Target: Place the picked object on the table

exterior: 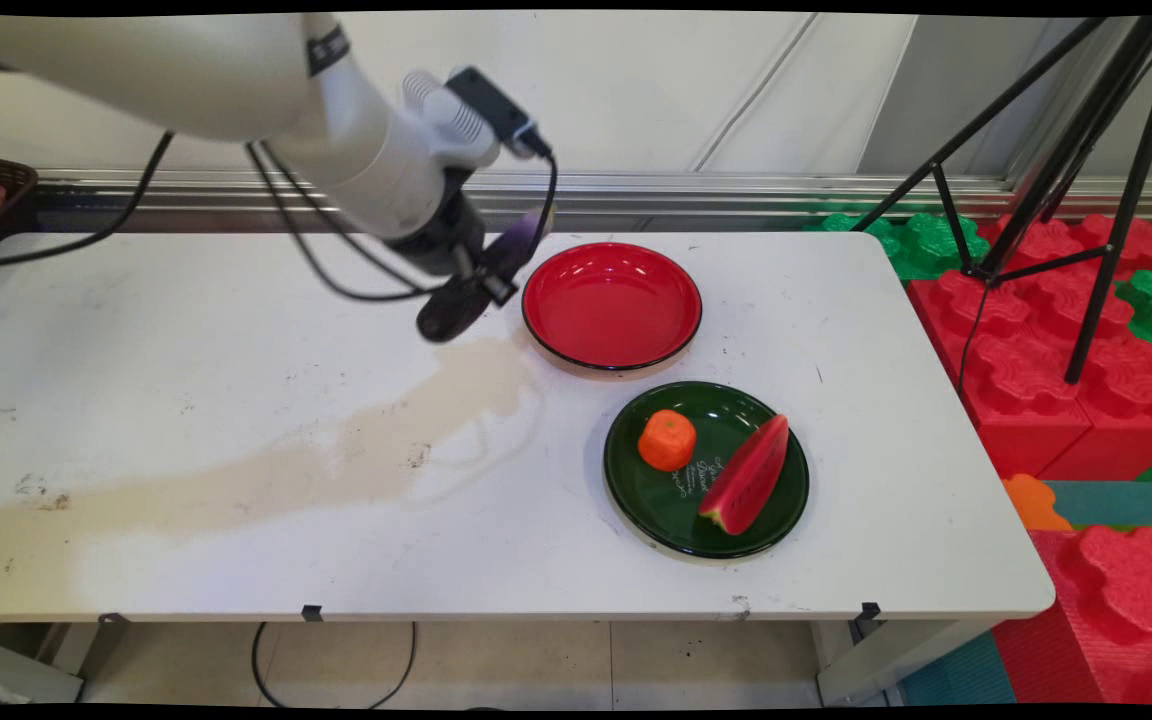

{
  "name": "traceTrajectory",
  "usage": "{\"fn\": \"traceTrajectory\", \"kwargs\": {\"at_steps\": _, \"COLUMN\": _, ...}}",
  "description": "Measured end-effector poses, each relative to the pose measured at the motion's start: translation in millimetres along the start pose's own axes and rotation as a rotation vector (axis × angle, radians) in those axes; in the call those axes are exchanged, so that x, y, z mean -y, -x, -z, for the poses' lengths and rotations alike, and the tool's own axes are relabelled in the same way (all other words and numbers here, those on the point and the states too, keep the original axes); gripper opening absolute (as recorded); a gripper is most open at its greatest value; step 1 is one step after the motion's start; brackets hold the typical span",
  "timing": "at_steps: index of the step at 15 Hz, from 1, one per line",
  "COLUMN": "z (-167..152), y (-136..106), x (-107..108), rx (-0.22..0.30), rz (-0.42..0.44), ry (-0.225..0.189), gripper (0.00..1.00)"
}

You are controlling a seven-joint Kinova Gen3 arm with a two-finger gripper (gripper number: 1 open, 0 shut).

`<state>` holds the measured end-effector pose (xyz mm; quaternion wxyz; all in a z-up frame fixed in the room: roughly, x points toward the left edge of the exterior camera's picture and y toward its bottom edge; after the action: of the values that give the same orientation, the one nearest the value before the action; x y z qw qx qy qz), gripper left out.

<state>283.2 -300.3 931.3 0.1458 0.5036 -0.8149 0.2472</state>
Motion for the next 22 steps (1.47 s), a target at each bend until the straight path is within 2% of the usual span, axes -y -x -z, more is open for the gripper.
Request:
{"fn": "traceTrajectory", "kwargs": {"at_steps": 4, "z": 10, "y": 31, "x": -20, "rx": 0.051, "rz": -0.013, "ry": 0.051, "gripper": 0.00}}
{"fn": "traceTrajectory", "kwargs": {"at_steps": 7, "z": 11, "y": 57, "x": -48, "rx": 0.113, "rz": 0.017, "ry": 0.106, "gripper": 0.00}}
{"fn": "traceTrajectory", "kwargs": {"at_steps": 10, "z": 3, "y": 68, "x": -64, "rx": 0.149, "rz": 0.039, "ry": 0.135, "gripper": 0.00}}
{"fn": "traceTrajectory", "kwargs": {"at_steps": 14, "z": -17, "y": 71, "x": -80, "rx": 0.174, "rz": 0.061, "ry": 0.156, "gripper": 0.00}}
{"fn": "traceTrajectory", "kwargs": {"at_steps": 22, "z": -72, "y": 63, "x": -92, "rx": 0.204, "rz": 0.099, "ry": 0.157, "gripper": 0.00}}
